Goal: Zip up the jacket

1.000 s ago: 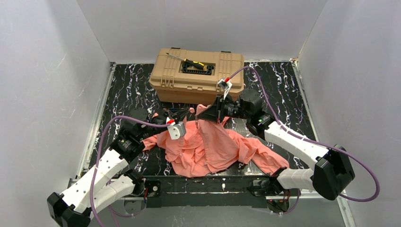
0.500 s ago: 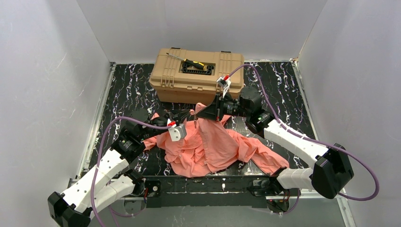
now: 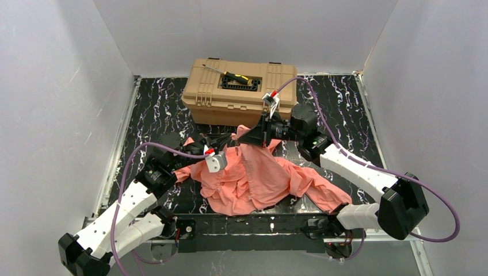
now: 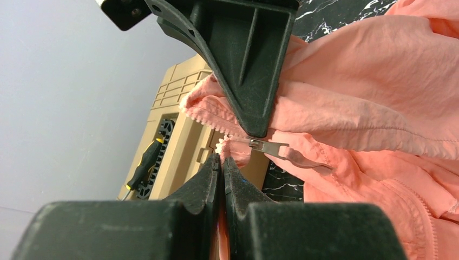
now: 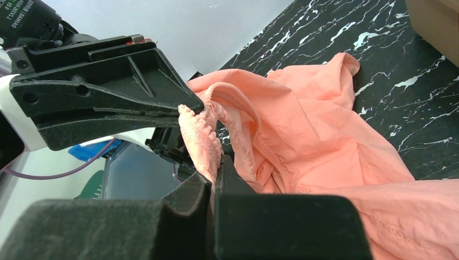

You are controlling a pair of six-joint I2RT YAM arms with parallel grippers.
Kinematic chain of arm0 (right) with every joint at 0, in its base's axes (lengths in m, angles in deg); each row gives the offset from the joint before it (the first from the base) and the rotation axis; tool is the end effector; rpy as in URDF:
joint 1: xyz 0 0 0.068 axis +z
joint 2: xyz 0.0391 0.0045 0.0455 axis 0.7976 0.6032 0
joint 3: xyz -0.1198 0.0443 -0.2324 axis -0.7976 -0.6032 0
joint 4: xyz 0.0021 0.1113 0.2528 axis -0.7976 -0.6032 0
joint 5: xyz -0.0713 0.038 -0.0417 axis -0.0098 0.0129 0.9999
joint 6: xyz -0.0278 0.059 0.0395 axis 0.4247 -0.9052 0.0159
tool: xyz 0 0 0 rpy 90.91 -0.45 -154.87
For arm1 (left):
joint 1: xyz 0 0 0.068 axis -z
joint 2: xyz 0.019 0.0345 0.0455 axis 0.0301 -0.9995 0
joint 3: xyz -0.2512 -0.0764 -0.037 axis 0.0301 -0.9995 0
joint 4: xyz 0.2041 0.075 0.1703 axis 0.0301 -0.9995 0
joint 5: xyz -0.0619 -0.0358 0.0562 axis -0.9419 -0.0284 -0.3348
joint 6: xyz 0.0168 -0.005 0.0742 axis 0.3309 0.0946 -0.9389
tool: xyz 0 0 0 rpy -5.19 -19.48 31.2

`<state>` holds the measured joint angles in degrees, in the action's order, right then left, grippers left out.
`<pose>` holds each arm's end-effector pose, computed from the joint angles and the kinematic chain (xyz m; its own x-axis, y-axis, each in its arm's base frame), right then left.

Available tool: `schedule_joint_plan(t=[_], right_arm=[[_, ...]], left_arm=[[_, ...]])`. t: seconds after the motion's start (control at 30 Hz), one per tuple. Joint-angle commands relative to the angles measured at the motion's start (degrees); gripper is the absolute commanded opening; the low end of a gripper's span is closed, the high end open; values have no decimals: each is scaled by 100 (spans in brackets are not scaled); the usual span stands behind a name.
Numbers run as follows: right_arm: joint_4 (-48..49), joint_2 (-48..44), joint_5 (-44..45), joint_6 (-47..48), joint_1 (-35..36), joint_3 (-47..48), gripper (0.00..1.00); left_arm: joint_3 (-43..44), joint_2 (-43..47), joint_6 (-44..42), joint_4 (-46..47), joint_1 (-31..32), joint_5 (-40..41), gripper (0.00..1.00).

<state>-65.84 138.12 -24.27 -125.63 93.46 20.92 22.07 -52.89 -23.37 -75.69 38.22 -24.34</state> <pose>0.2303 0.2473 0.3160 -0.5984 0.1160 -0.7928 -0.7681 0.1986 0.6088 0.1679 -0.1635 0.3407 0.7358 0.3009 -0.6067 0.5385 0.2833 0.7936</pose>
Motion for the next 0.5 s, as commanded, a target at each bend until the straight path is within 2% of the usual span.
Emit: schedule_joint_plan(t=[0.0,0.47], right_arm=[[160,-8,-11,-31,-15,318,1],[-21,-16,-86,-23,-18,421,1]], left_arm=[[-66,62,-98,84,-11,-133,0],[-131,107,-273,80,-17,-229,0]])
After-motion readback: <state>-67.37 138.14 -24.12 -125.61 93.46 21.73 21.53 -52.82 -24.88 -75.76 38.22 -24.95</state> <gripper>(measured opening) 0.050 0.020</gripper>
